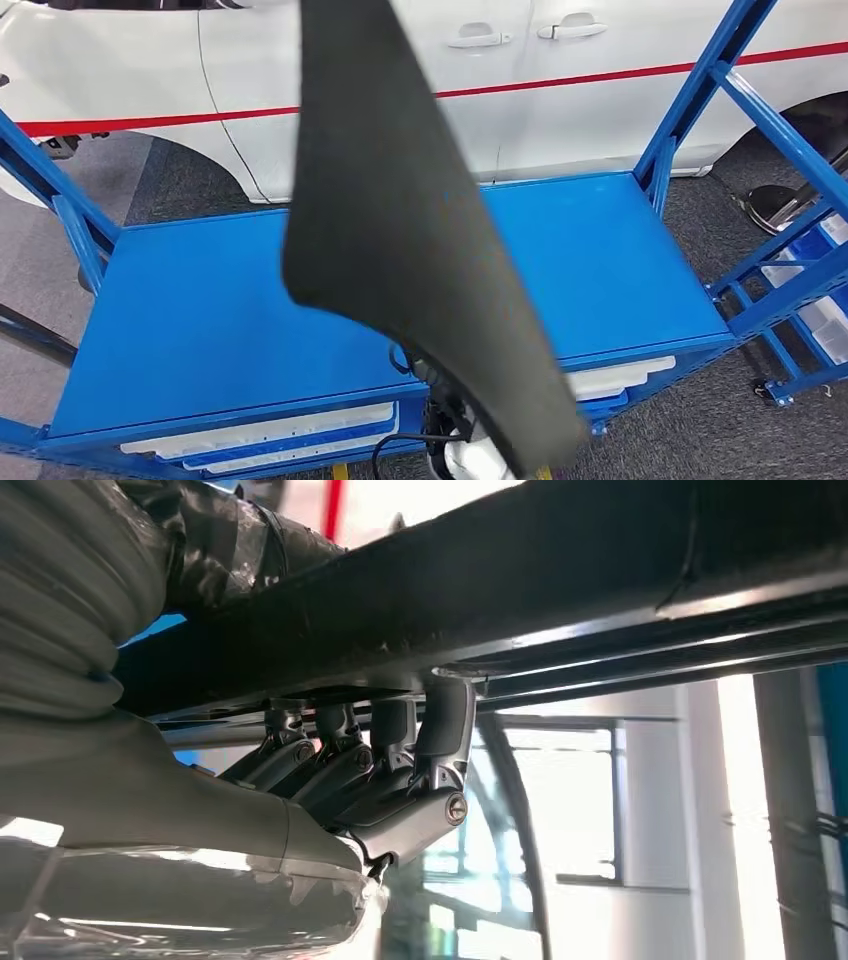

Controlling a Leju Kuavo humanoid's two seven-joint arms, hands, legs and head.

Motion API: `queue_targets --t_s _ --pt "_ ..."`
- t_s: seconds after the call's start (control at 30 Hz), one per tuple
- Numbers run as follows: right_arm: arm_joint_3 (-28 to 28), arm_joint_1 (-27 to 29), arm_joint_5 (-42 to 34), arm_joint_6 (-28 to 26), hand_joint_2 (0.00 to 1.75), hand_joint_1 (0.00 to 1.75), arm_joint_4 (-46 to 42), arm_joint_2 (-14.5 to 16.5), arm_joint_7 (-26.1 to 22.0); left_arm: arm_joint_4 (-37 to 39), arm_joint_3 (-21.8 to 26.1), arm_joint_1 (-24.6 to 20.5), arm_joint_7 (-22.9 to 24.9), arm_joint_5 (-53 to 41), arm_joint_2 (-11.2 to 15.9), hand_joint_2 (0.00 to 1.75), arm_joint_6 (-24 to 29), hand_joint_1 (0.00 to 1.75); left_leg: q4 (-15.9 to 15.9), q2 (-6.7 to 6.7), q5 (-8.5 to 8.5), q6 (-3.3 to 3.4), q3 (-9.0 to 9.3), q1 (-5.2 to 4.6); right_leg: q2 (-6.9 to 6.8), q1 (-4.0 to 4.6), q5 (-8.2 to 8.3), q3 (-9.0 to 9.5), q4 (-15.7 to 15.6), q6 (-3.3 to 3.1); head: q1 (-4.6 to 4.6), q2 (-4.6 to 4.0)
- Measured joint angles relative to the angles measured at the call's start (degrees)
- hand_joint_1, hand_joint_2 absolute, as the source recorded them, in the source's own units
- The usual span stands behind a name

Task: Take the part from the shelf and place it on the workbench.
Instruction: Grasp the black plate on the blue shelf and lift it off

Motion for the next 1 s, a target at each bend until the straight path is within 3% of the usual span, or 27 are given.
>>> queue_targets --t_s 0.1,0.17,0.27,0.3,0.33,0.37,0.43,0.5,0.6,0.67,0.7,0.77,0.8,0.83,0.87,0.93,1.0 --pt "0.60 1.60 -1.76 0.37 1.75 1.75 -3.53 -0.75 -0.98 0.00 0.72 -0.03 -0.11 0.09 -0.23 0.00 0.15 0.00 0.02 -0.01 -0.22 -0.85 0.00 0.00 0.08 0.08 -0.10 0.22 -0.81 -0.79 0.01 0.00" --pt "0.65 2.50 -3.20 0.70 1.75 1.75 -5.08 -1.00 -1.44 0.00 0.97 -0.05 -0.11 -0.14 -0.35 0.00 0.33 0.00 1.87 0.01 -1.72 -1.42 -0.64 0.10 -0.04 -0.20 0.08 0.55 -1.27 -1.43 0.00 0.00" --pt "0.66 3.44 -3.89 0.92 1.75 1.75 -6.34 -1.24 -1.82 0.00 1.41 -0.05 -0.09 -0.31 -0.49 0.00 0.43 0.00 11.91 0.06 -6.86 -2.11 -5.19 0.28 -0.18 -0.31 0.15 0.67 -1.44 -1.83 -0.02 0.01" --pt "0.67 3.72 -3.91 0.93 1.75 1.75 -6.53 -1.33 -1.90 0.00 1.55 -0.02 -0.09 -0.32 -0.49 0.00 0.44 0.00 14.78 0.06 -7.72 -2.19 -6.61 0.31 -0.18 -0.28 0.13 0.67 -1.42 -1.86 -0.02 0.01" --pt "0.66 3.96 -3.93 0.93 1.75 1.75 -6.68 -1.43 -1.94 0.00 1.65 0.01 -0.09 -0.32 -0.49 0.00 0.45 0.00 15.76 0.06 -7.43 -2.17 -7.17 0.31 -0.16 -0.26 0.10 0.71 -1.40 -1.89 -0.02 0.01" --pt "0.67 4.15 -3.95 0.93 1.75 1.75 -6.85 -1.52 -1.95 0.00 1.73 0.03 -0.09 -0.32 -0.49 0.00 0.46 0.00 14.34 0.06 -5.98 -2.04 -6.60 0.30 -0.12 -0.24 0.08 0.80 -1.39 -1.89 -0.03 0.01" --pt "0.67 4.34 -3.95 0.93 1.75 1.75 -7.22 -1.60 -1.96 0.00 1.78 0.04 -0.09 -0.32 -0.49 0.00 0.48 0.00 6.65 0.06 -1.79 -1.44 -3.11 0.18 -0.04 -0.20 -0.01 1.05 -1.39 -1.80 -0.02 0.01" --pt "0.67 4.38 -3.96 0.94 1.75 1.75 -7.56 -1.62 -2.02 0.00 1.82 -0.07 -0.09 -0.31 -0.50 0.00 0.50 0.00 0.58 0.06 0.29 -0.85 -0.35 -0.15 -0.04 -0.08 -0.06 1.09 -1.34 -1.43 -0.01 0.00" --pt "0.67 4.66 -5.00 0.55 1.75 1.75 -7.81 -1.65 -2.19 0.00 2.02 -0.19 -0.17 0.02 -0.58 0.00 0.94 0.00 -0.76 -0.04 0.60 -0.22 0.13 -0.30 -0.07 0.01 0.11 1.04 -1.55 -0.53 -0.01 0.00" --pt "0.67 5.35 -7.47 0.07 1.75 1.75 -7.91 -1.64 -2.24 0.00 2.48 -0.18 -0.40 0.48 -0.75 0.00 1.37 0.00 -1.50 0.07 1.14 0.45 0.36 0.01 -0.05 0.03 -0.87 0.73 -0.56 0.10 0.01 0.00" --pt "0.67 5.84 -9.00 0.08 1.75 1.75 -7.89 -1.65 -2.22 0.00 2.79 -0.18 -0.49 0.62 -0.84 0.00 1.51 0.00 -1.84 0.14 1.39 0.80 0.42 0.17 -0.05 0.00 -2.27 -0.13 1.42 0.38 0.01 0.00" --pt "0.53 6.91 -11.76 1.10 1.75 1.75 -7.46 -1.89 -2.37 0.00 3.35 -0.19 -0.39 0.79 -0.91 0.00 1.81 0.00 -1.88 0.22 1.51 1.11 0.22 0.11 -0.04 -0.22 -5.94 -3.27 8.22 0.81 0.01 0.00" --pt "0.38 7.51 -12.52 2.28 1.75 1.75 -7.09 -2.11 -2.63 0.00 3.54 -0.19 -0.20 0.74 -0.93 0.00 1.98 0.00 -1.82 0.22 1.50 1.16 0.11 0.08 -0.05 -0.33 -7.20 -4.84 11.54 0.98 0.00 0.00" --pt "0.16 8.14 -12.94 3.84 1.75 1.75 -6.67 -2.37 -2.99 0.00 3.73 -0.19 0.03 0.67 -0.96 0.00 2.13 0.00 -1.73 0.21 1.50 1.15 0.06 0.06 -0.05 -0.43 -7.36 -5.64 13.27 1.13 0.01 0.00" --pt "-0.08 8.79 -13.10 5.69 1.75 1.75 -6.29 -2.60 -3.42 0.00 3.94 -0.19 0.25 0.51 -1.00 0.00 2.21 0.00 -1.58 0.20 1.48 1.12 0.04 0.08 -0.06 -0.54 -6.40 -5.38 12.83 1.23 0.01 0.00" --pt "-0.63 9.95 -12.92 9.07 1.75 1.75 -5.74 -2.91 -4.28 0.00 4.38 -0.18 0.51 0.10 -1.14 0.00 2.18 0.00 -0.99 0.12 1.24 0.85 -0.02 0.16 -0.07 -0.80 -2.70 -2.15 6.29 1.27 0.02 0.01" --pt "-1.10 10.95 -12.28 11.58 1.75 1.75 -5.41 -3.06 -5.06 0.00 4.68 -0.21 0.58 -0.22 -1.25 0.00 2.06 0.00 -0.15 -0.01 0.86 0.32 -0.40 -0.01 -0.03 -0.76 -0.66 0.50 0.51 0.95 0.01 0.01"
